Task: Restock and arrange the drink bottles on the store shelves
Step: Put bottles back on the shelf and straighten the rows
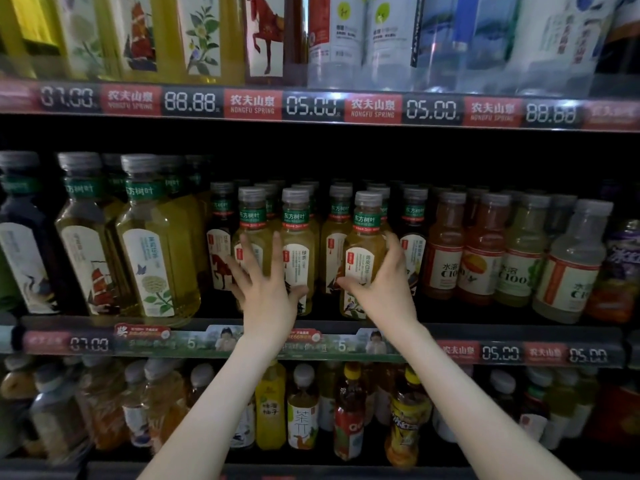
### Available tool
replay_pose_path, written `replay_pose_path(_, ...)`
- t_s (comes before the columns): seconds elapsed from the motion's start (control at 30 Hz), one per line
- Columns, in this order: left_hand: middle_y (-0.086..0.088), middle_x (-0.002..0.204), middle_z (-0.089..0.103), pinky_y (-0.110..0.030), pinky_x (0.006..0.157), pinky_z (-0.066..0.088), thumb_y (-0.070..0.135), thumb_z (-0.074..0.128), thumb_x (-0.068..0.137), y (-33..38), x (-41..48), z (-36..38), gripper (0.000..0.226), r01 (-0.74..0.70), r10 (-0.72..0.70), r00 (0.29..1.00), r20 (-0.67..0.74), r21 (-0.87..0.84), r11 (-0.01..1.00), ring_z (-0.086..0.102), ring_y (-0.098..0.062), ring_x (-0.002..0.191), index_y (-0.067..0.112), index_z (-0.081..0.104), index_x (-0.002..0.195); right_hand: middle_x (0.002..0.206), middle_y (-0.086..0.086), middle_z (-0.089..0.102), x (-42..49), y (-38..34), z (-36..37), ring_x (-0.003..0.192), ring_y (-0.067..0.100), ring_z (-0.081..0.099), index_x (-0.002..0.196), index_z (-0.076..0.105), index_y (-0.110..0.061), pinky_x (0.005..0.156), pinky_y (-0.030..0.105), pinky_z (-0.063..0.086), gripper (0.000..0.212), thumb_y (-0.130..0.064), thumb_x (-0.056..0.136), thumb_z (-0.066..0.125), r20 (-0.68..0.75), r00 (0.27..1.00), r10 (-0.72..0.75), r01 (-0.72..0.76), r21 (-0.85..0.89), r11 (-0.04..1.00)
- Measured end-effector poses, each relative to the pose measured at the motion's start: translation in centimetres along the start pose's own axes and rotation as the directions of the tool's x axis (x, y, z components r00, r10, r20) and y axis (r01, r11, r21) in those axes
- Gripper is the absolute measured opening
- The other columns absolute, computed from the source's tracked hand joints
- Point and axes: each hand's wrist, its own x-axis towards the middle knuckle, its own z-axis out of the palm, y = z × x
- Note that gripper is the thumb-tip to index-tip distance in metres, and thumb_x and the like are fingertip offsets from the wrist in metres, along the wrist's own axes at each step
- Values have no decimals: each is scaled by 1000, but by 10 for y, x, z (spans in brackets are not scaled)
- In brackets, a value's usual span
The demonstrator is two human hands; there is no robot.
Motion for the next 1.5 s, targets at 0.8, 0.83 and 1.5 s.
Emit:
replay_pose_path(0.8,-9,156,-24,-51,117,-3,48,47,94,7,-39,-21,82,-87,84,996,-28,-137,987,-20,-28,144,40,-16,147,130,-3,51,-17,10,-22,116,11,51,147,19,-25,94,27,42,96,-19,74,81,-34,999,35,-29,154,988)
replay_pose_path(0.83,0,157,-17,-43,118,0,47,44,96,12,-50,-24,76,-176,168,984,-52,-226,958,-18,-18,144,42,-12,146,128,-9,50,-23,8,-22,115,7,50,144,24,-30,95,26,41,93,-17,73,82,-46,999,-1,10,194,981)
replay_pose_path(1.5,-17,153,21,-44,103,40,25,62,90,-29,13,-49,90,42,-50,999,-11,-393,919,40,-36,131,36,-3,151,140,-1,43,-33,-17,-5,128,11,42,143,30,-20,105,28,38,99,-23,63,88,-29,993,-118,121,188,975)
